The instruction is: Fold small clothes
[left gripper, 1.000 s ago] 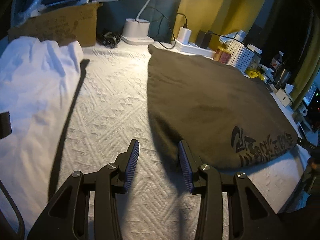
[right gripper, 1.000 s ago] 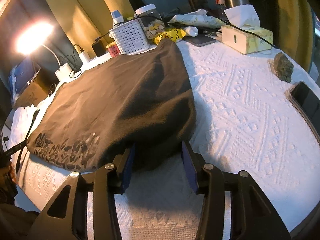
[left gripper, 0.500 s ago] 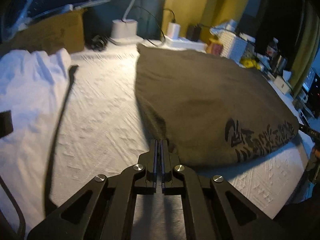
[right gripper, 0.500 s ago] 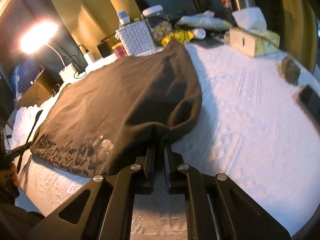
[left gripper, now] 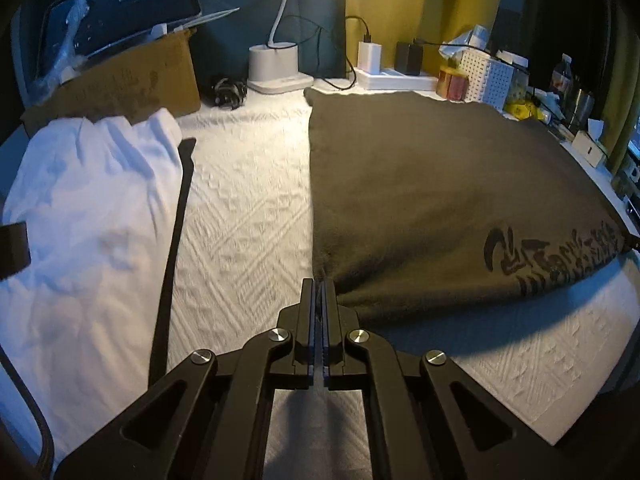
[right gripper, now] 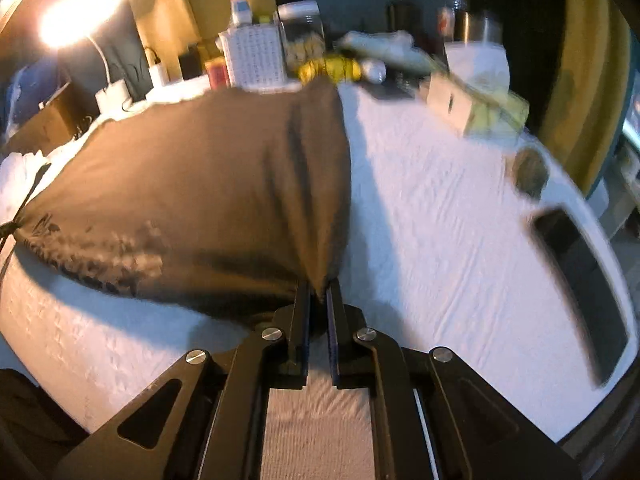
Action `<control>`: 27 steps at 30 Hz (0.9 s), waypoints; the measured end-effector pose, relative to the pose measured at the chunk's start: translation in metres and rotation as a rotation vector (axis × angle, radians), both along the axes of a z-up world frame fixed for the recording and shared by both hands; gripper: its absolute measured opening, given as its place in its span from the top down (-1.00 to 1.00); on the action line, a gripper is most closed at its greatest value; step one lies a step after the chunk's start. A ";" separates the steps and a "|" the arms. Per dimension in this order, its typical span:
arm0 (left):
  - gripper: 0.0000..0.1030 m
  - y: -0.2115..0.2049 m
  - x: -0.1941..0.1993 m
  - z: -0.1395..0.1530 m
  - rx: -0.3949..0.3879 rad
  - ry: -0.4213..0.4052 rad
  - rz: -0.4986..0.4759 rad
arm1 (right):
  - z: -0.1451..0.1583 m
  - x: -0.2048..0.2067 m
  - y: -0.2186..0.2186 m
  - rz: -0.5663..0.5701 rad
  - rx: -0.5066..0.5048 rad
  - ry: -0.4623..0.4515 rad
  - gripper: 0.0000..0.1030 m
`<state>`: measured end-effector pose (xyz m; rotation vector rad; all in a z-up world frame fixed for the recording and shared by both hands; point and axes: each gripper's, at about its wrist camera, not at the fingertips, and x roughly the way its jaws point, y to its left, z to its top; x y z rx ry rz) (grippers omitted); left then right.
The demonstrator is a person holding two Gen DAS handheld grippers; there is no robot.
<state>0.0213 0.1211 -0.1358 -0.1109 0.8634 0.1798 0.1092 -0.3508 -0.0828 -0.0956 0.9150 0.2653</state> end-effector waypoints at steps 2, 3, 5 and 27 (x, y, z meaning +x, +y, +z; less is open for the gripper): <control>0.99 0.002 -0.003 0.004 -0.012 -0.009 0.004 | 0.003 -0.001 -0.009 -0.014 0.050 0.006 0.79; 0.99 0.002 -0.003 0.007 -0.014 -0.014 0.004 | 0.005 0.000 -0.015 -0.026 0.070 0.009 0.69; 0.99 0.002 -0.004 0.013 -0.010 -0.027 0.002 | 0.009 -0.002 -0.022 -0.053 0.069 -0.009 0.11; -0.64 -0.001 0.005 0.002 -0.152 -0.032 0.004 | -0.004 0.013 0.010 -0.155 0.276 -0.004 0.13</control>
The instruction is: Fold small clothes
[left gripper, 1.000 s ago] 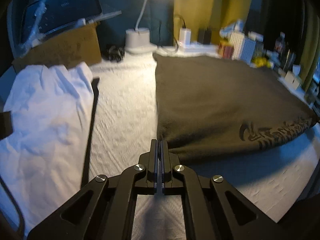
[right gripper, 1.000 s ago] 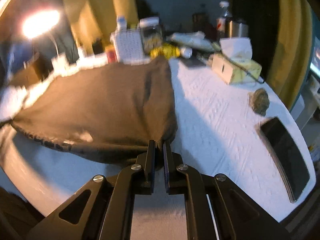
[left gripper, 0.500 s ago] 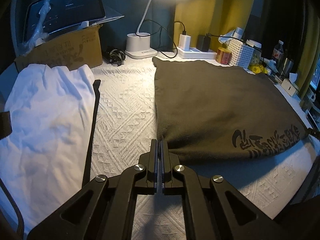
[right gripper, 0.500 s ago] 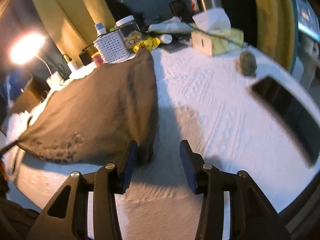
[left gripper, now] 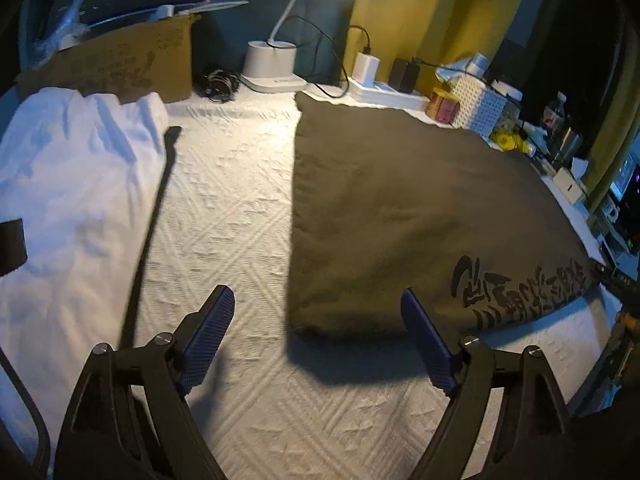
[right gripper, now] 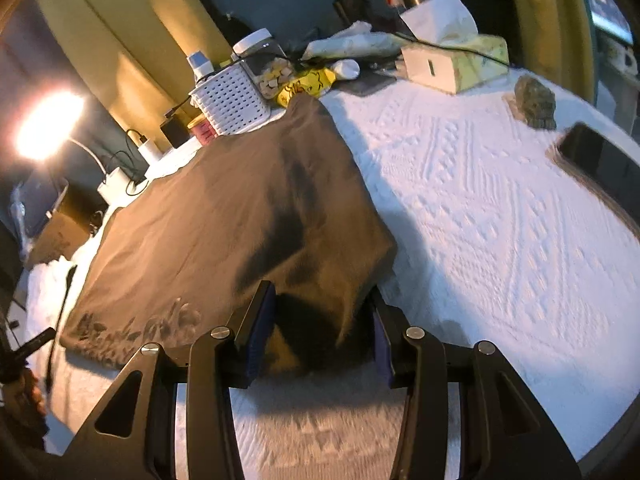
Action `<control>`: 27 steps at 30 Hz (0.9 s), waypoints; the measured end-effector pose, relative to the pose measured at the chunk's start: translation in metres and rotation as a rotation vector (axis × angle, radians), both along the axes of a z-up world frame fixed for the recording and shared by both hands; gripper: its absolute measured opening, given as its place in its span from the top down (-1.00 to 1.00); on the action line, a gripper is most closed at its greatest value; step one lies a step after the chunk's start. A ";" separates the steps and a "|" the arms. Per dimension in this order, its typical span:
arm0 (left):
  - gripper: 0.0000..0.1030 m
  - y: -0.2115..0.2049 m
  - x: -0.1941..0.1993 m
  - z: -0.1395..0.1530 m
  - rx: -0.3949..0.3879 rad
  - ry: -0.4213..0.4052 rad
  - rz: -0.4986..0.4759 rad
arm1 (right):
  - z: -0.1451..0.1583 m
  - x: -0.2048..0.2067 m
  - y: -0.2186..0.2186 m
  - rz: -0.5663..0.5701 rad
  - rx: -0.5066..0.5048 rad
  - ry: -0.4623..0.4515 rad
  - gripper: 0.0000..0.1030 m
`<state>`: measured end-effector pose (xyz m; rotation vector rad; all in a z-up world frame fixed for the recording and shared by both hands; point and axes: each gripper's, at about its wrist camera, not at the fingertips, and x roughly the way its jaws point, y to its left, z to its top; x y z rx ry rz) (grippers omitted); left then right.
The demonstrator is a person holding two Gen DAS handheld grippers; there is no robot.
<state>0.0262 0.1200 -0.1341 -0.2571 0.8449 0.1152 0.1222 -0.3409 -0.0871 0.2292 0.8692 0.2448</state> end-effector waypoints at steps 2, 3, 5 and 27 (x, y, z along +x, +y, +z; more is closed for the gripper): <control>-0.63 -0.001 0.007 -0.010 -0.014 0.029 -0.018 | -0.004 0.002 0.001 0.017 -0.008 0.019 0.91; -0.57 -0.002 0.008 -0.013 -0.012 0.032 -0.019 | -0.004 0.002 0.000 0.025 -0.008 0.014 0.91; -0.01 -0.007 0.006 -0.012 0.041 0.022 -0.036 | -0.001 0.001 -0.001 0.038 -0.033 0.004 0.91; 0.95 -0.030 -0.044 0.006 0.015 0.009 -0.106 | 0.028 -0.035 -0.008 0.115 -0.240 -0.059 0.92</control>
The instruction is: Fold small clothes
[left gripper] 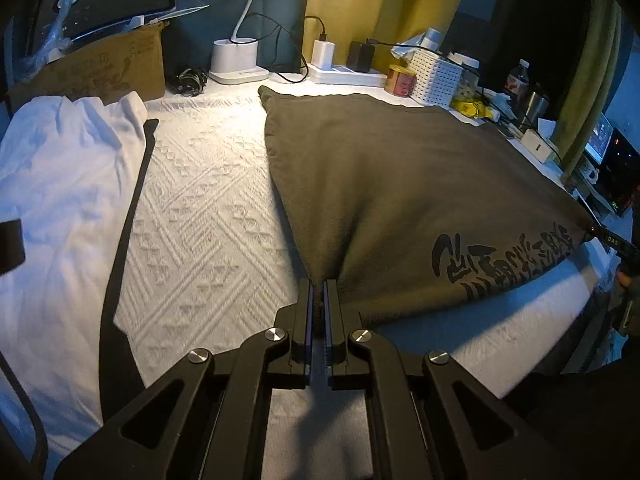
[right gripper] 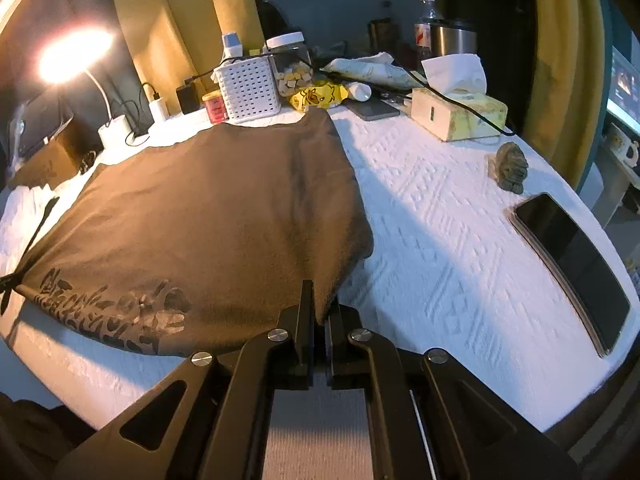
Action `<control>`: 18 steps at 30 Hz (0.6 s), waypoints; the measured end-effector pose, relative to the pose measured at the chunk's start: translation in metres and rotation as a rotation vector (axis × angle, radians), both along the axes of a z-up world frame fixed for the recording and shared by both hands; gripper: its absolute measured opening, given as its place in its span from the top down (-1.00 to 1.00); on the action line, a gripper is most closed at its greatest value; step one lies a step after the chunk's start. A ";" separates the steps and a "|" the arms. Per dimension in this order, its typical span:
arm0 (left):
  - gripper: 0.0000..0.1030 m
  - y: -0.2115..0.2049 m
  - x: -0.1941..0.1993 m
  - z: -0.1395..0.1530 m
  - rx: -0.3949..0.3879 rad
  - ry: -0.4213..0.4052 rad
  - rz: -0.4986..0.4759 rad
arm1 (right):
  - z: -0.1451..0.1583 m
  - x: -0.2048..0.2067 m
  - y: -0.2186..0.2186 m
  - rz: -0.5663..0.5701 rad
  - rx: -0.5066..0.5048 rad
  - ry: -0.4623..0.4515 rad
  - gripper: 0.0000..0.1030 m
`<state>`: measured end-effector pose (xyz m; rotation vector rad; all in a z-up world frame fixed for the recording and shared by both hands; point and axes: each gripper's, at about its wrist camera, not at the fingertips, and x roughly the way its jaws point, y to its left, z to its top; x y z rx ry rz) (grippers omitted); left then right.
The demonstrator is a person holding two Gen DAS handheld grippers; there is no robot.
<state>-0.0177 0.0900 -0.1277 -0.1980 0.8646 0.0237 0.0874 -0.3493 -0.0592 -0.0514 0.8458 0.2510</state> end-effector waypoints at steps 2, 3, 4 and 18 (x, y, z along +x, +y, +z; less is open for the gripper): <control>0.95 -0.002 -0.003 -0.002 0.001 0.007 -0.002 | 0.000 -0.005 -0.001 -0.003 -0.001 -0.001 0.92; 0.95 -0.003 -0.004 -0.003 0.002 0.011 -0.003 | 0.000 -0.008 -0.002 -0.005 -0.002 0.000 0.92; 0.95 -0.005 -0.006 -0.005 0.004 0.014 -0.006 | -0.002 -0.011 -0.003 -0.008 -0.002 0.001 0.92; 0.90 -0.008 -0.017 -0.015 0.030 0.047 0.033 | -0.015 -0.027 -0.007 -0.024 0.009 0.039 0.92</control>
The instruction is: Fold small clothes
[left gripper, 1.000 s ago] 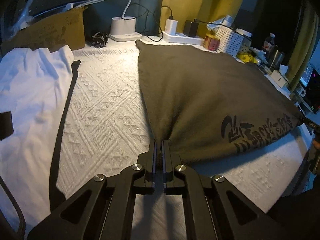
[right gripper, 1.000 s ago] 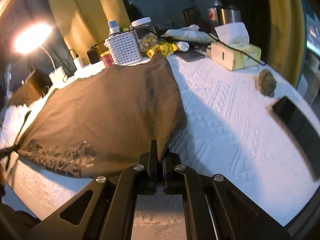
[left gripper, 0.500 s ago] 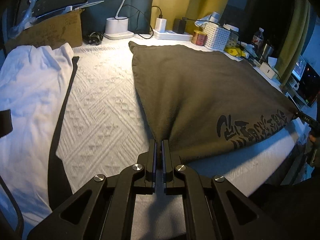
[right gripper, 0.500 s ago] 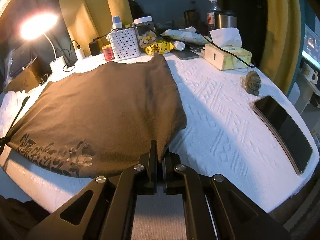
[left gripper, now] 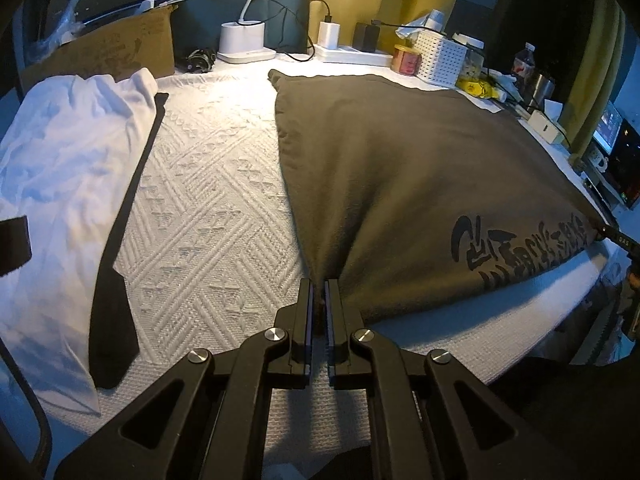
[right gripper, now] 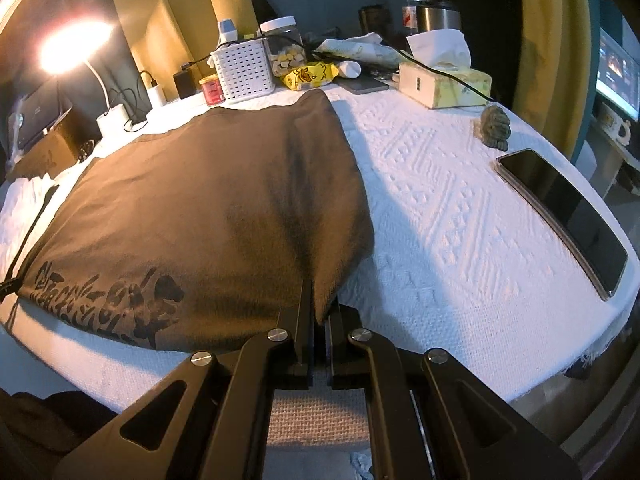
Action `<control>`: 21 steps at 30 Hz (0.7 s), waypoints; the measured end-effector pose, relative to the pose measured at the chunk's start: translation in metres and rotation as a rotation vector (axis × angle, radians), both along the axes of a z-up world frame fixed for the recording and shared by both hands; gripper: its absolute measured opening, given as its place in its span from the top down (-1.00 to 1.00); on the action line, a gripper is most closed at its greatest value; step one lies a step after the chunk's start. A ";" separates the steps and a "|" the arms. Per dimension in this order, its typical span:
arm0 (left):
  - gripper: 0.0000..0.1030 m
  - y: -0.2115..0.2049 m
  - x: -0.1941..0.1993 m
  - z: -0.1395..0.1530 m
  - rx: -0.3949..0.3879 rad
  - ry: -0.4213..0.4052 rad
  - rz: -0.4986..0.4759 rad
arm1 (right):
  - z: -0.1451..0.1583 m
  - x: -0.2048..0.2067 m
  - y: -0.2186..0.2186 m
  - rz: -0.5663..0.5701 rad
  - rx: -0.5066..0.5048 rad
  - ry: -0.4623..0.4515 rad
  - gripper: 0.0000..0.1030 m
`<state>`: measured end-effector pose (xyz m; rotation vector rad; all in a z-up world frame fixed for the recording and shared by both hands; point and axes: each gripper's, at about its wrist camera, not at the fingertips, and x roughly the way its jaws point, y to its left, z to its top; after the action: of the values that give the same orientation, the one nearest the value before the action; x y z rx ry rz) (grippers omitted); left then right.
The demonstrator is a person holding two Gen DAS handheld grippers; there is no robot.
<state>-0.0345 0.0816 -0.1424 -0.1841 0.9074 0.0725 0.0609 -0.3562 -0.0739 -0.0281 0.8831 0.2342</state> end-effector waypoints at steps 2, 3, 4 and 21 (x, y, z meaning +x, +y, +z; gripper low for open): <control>0.89 0.001 -0.001 0.001 0.002 0.001 0.009 | 0.000 0.000 0.000 0.000 -0.004 -0.001 0.92; 0.89 0.001 -0.001 0.002 0.010 0.001 0.016 | 0.000 0.000 -0.001 -0.003 -0.003 -0.001 0.92; 0.89 0.000 -0.001 0.004 0.023 0.003 0.023 | 0.001 0.001 -0.002 -0.010 0.005 -0.001 0.92; 0.88 -0.004 0.009 0.022 0.150 -0.003 0.093 | 0.008 0.008 -0.001 -0.015 0.027 -0.010 0.11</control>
<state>-0.0259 0.0776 -0.1200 -0.0869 0.8863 0.2254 0.0692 -0.3572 -0.0658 0.0021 0.8701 0.2321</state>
